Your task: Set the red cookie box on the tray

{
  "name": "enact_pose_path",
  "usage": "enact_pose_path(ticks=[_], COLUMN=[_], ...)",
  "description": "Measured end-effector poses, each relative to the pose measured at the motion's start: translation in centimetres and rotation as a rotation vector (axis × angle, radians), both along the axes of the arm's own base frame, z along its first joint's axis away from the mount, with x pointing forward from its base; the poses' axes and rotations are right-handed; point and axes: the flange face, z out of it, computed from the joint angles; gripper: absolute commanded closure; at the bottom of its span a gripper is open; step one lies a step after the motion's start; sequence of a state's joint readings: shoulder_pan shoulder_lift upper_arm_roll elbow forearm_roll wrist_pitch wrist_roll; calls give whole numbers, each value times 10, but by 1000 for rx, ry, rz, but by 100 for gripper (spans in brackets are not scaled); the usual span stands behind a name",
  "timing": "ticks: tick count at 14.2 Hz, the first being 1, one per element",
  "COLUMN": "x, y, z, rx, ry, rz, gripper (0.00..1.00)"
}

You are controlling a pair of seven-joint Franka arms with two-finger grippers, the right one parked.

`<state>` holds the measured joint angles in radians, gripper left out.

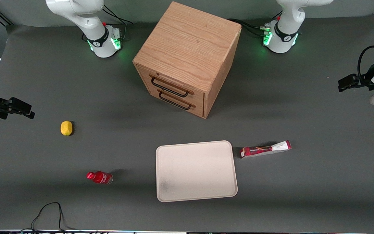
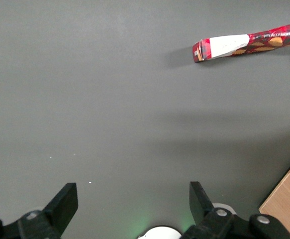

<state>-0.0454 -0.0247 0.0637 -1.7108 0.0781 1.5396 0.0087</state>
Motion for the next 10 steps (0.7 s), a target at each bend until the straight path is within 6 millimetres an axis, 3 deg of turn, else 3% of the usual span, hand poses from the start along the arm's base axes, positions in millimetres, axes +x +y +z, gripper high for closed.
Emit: enact_pose_path(ticks=[10], x=[0], y=[0], z=[1], rx=[3], ry=[31], rz=[4], gripper=[0])
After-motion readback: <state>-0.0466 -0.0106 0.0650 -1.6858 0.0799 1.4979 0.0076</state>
